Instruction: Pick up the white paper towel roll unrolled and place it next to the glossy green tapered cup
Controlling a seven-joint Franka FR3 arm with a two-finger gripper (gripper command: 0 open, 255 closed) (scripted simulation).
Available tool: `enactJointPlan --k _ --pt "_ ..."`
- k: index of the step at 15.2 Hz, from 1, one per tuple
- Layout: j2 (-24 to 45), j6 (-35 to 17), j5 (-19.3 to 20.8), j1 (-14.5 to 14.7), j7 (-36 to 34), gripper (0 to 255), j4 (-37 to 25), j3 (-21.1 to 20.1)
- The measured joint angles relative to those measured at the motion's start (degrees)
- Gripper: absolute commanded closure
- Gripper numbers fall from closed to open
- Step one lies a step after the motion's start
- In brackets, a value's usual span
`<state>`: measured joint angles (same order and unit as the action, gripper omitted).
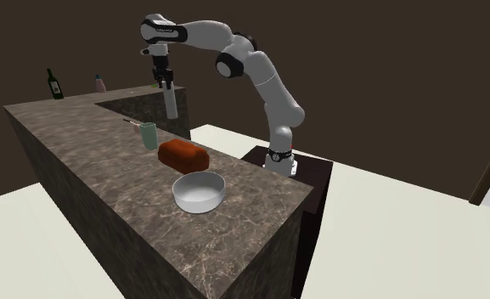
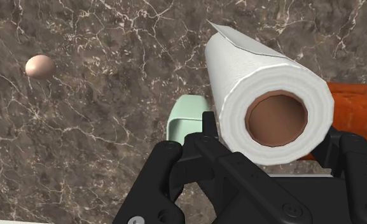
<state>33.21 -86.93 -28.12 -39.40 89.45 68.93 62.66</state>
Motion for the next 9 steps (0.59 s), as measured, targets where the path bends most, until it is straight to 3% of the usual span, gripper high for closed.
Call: enactJointPlan --k 9 --pt "-0.5 -7.6 0.3 4.0 0.9 255 9.3 0.6"
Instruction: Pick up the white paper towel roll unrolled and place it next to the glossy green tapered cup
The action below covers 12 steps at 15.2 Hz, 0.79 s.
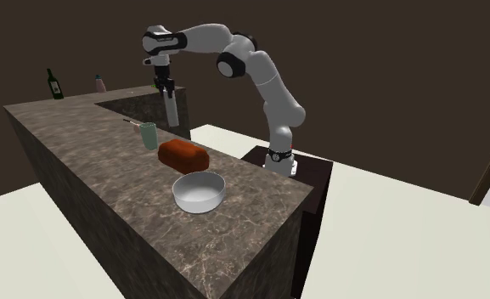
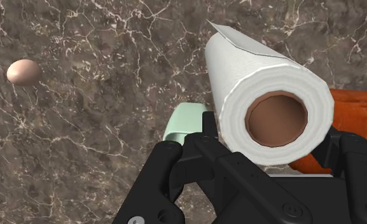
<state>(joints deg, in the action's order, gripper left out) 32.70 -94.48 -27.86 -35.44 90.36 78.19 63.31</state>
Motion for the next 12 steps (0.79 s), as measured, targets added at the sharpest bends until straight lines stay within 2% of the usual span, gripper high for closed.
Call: enactJointPlan --k 12 --pt "1.5 -8.4 -1.6 1.9 1.5 255 8.3 -0.9"
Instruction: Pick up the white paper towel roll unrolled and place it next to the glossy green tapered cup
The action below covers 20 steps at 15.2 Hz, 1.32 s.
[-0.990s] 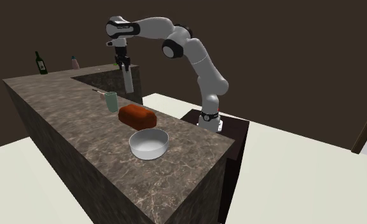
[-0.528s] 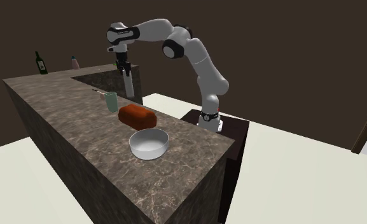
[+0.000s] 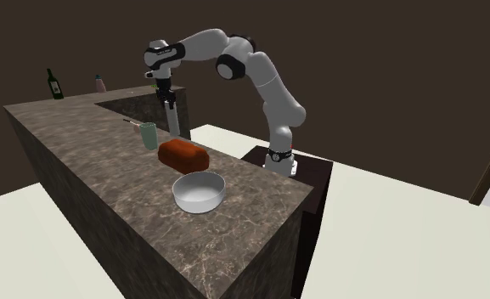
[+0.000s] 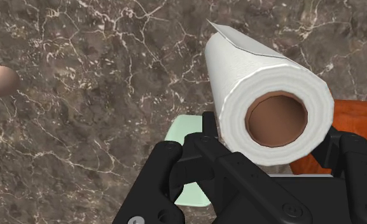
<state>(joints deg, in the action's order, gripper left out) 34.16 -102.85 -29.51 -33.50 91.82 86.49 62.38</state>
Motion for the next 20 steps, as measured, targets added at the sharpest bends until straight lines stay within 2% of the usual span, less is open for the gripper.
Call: enactJointPlan --k 7,14,15,20 --pt "1.2 -4.3 -1.4 0.4 1.0 255 3.8 -0.9" --pt "1.3 -4.8 -1.5 0.4 1.1 255 4.2 -1.1" --pt "1.3 -4.8 -1.5 0.4 1.1 0 4.2 -1.1" --pt "1.3 -4.8 -1.5 0.4 1.1 0 4.2 -1.1"
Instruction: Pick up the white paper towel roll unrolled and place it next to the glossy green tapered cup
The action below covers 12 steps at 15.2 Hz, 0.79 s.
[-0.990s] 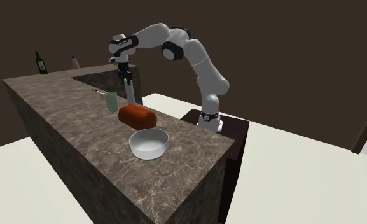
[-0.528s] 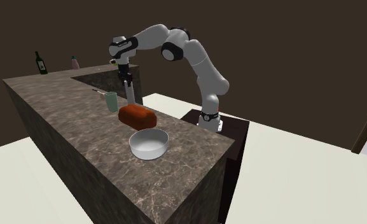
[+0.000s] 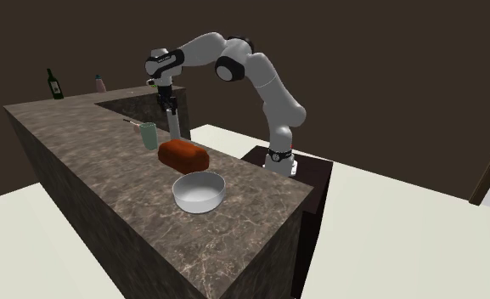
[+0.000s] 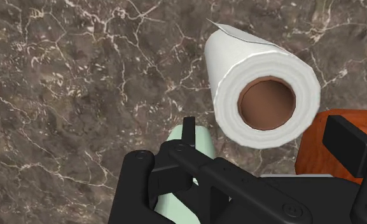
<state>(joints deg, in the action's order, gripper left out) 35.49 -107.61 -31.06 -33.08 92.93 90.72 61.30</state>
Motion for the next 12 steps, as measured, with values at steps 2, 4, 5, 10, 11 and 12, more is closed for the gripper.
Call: enactJointPlan --k 2,4,5,10,11,12 --pt "-0.2 0.9 0.3 -0.1 -0.2 0 -0.9 0.2" --pt "-0.9 3.2 1.1 -0.6 -0.4 0 -2.9 0.8" --pt "-1.7 4.5 1.7 -0.3 -0.9 0 -3.7 1.3" --pt "-1.9 5.9 2.0 -0.3 -1.4 0 -5.1 1.5" --pt "-1.9 6.0 2.1 -0.3 -1.5 0 -5.1 1.5" --pt "-1.9 6.0 2.1 -0.3 -1.5 0 -5.1 1.5"
